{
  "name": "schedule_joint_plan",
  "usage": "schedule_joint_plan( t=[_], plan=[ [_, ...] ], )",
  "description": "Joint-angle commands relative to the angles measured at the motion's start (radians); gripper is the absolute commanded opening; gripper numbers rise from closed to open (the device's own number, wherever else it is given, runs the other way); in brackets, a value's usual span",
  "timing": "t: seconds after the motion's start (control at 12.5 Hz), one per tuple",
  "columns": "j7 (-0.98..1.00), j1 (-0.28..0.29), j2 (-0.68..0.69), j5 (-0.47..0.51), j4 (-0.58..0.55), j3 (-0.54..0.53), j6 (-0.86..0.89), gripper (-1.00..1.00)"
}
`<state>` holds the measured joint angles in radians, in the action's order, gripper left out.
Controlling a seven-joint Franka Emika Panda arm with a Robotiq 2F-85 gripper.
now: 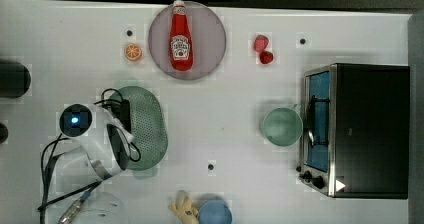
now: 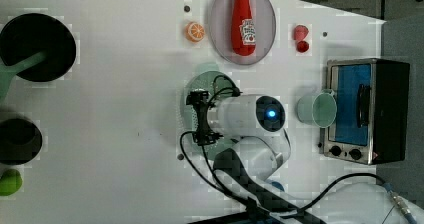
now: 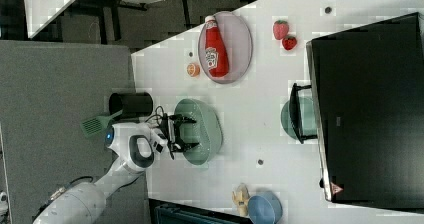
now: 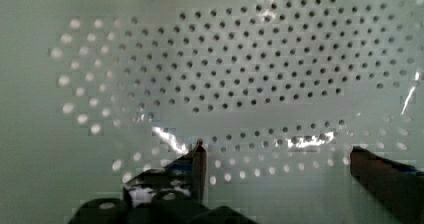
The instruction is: Drag strainer right to left.
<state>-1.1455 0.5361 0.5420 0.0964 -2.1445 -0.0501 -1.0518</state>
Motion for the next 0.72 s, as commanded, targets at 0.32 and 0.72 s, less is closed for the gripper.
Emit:
schedule_joint_plan(
  t=[0.32, 0.72],
  plan=[
    [-0.053, 0.051, 0.046, 0.142, 0.149, -0.024, 0.07, 1.0],
    [-0.082, 0.112, 0.108, 0.194, 0.261, -0.025, 0.083, 1.0]
  ],
)
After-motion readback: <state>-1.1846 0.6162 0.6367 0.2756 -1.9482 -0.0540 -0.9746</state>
